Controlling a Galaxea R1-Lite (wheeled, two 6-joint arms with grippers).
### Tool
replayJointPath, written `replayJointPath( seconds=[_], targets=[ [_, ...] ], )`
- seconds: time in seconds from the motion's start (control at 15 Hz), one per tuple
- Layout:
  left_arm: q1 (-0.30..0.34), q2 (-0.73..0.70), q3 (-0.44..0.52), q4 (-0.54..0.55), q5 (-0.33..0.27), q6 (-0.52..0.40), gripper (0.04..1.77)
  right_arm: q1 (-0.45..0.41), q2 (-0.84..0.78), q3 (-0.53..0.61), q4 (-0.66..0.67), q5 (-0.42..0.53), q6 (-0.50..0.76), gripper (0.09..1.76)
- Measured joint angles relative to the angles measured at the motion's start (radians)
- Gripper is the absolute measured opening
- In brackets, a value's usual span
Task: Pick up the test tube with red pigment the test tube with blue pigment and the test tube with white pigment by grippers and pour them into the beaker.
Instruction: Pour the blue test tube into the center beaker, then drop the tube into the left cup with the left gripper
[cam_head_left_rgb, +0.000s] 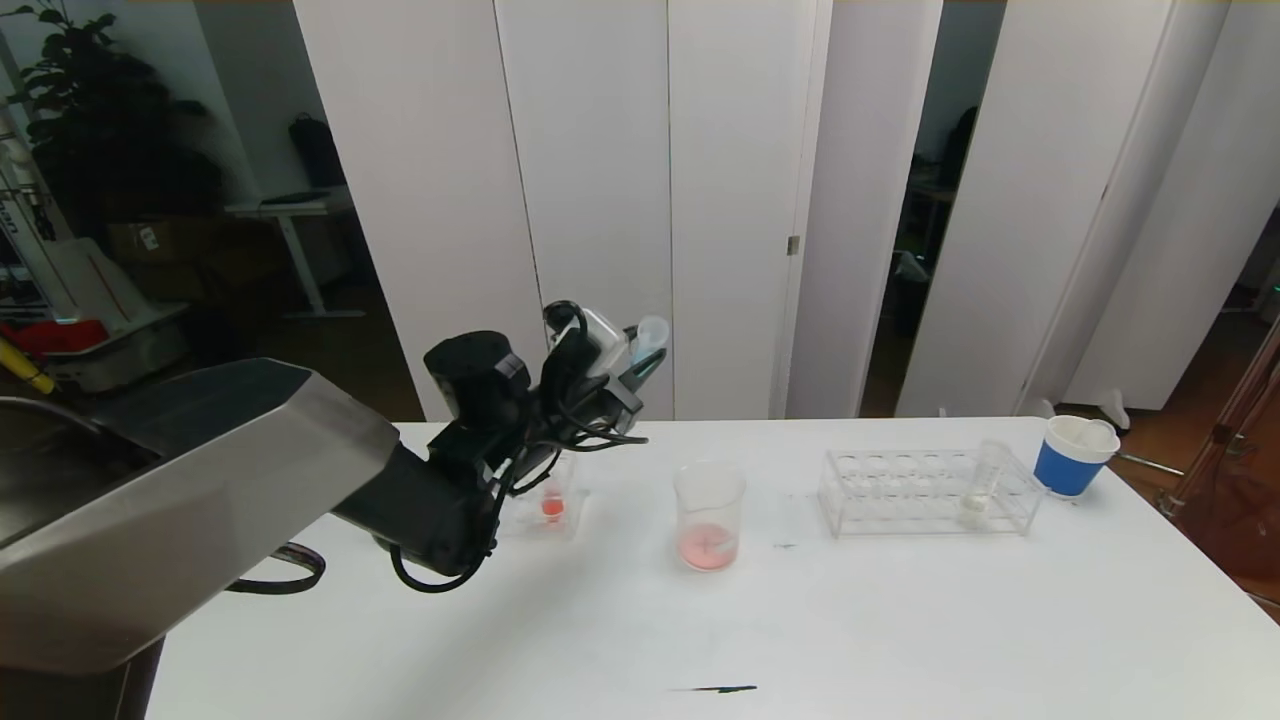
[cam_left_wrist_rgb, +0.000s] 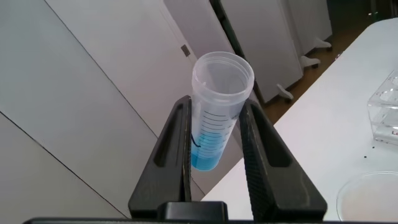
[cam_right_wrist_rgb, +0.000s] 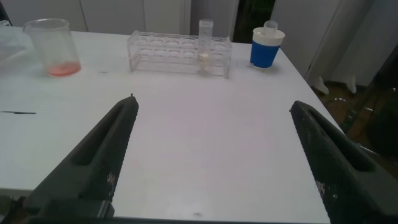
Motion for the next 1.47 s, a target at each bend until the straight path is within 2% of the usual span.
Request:
replayJointPath(
  seconds=[0.27, 0.47, 0.73, 1.07, 1.47],
  targets=[
    [0.006, 0.089, -0.007, -0.128, -0.083, 0.108, 0.57, 0.000, 0.000, 0.000, 0.000, 0.000, 0.000, 1.75],
    [0.009, 0.128, 0.013, -0.236, -0.140, 0.151, 0.57, 0.000, 0.000, 0.000, 0.000, 0.000, 0.000, 1.75],
    [0.014, 0.156, 0.036, -0.244, -0.171, 0.266, 0.57, 0.000, 0.000, 0.000, 0.000, 0.000, 0.000, 1.75],
    [0.007, 0.180, 0.042, -0.244, -0.177, 0.389, 0.57, 0.000, 0.000, 0.000, 0.000, 0.000, 0.000, 1.75],
    [-0.025, 0.186, 0.034, -0.244, -0.175, 0.474, 0.57, 0.000, 0.000, 0.000, 0.000, 0.000, 0.000, 1.75]
  ],
)
